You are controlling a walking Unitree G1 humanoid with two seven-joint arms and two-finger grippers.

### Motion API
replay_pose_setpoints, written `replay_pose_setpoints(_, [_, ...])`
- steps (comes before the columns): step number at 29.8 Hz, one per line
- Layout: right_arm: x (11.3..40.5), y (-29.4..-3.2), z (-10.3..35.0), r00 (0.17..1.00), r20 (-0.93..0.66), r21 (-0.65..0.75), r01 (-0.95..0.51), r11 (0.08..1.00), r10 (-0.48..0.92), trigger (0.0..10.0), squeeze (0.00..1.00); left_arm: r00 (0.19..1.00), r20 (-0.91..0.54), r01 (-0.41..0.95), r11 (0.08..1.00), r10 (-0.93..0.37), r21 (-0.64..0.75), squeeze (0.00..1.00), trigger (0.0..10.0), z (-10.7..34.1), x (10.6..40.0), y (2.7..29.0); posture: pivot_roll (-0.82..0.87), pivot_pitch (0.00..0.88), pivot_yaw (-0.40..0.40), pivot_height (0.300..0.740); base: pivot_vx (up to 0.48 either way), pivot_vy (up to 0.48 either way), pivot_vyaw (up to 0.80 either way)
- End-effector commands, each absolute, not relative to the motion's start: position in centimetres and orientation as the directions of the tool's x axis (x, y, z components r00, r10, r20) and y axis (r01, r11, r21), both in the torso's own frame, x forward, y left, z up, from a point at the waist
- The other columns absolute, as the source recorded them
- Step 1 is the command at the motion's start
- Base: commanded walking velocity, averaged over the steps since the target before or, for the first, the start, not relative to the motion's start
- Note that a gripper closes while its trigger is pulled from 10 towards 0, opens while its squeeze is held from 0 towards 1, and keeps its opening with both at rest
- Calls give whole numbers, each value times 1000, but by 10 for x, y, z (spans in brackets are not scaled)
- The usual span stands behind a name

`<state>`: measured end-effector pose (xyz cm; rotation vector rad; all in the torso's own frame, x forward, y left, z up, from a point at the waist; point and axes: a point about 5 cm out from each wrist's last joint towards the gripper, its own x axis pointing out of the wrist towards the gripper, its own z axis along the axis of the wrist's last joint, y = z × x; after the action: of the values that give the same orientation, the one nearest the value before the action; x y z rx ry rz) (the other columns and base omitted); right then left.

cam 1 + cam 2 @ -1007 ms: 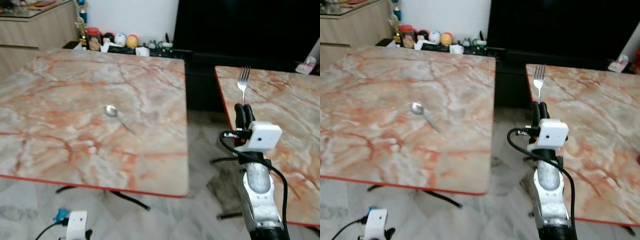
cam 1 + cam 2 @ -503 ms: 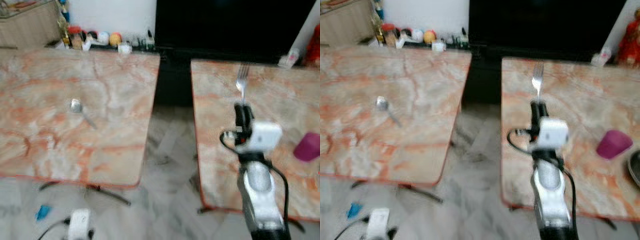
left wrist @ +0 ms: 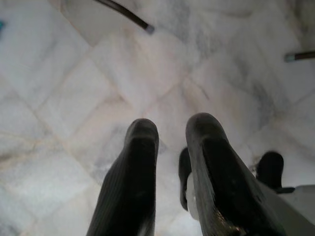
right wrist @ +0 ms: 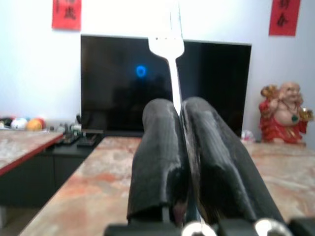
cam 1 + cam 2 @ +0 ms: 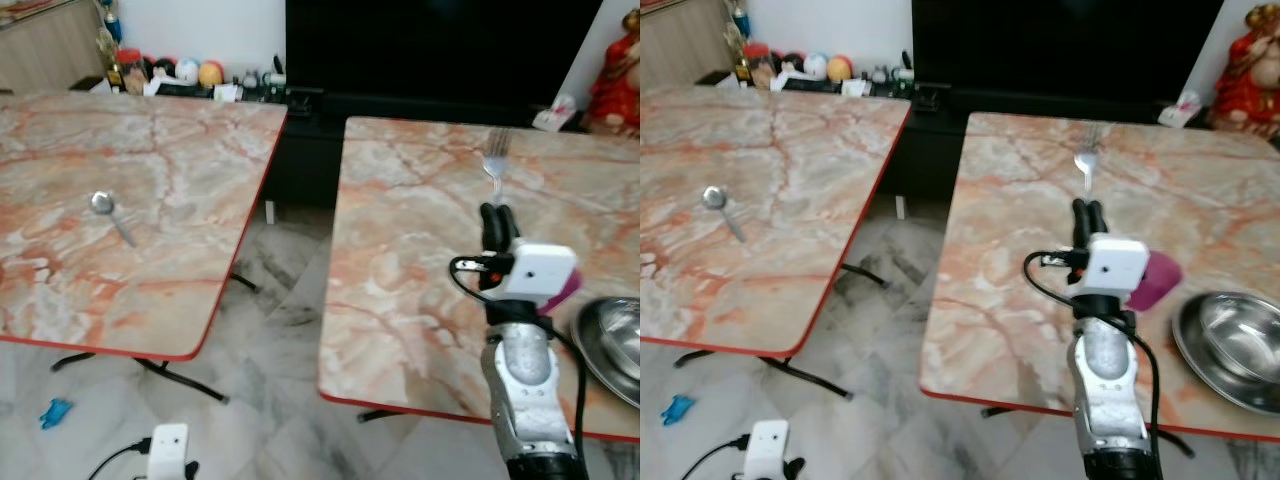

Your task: Setting the table

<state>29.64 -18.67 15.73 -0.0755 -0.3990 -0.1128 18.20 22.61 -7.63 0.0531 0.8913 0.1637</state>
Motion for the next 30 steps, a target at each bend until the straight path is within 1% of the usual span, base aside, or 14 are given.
replay_pose_setpoints(1, [297, -185, 163, 909, 406, -54, 121, 991, -89, 10000, 0, 609, -775, -127, 985, 170, 116, 0, 10000, -77, 180, 228, 62, 0, -32, 740, 0, -322, 0])
replay_pose_setpoints(30, [299, -189, 166, 907, 405, -52, 146, 988, -113, 10000, 0, 606, -778, -124, 986, 167, 115, 0, 10000, -77, 179, 229, 65, 0, -29, 740, 0, -323, 0])
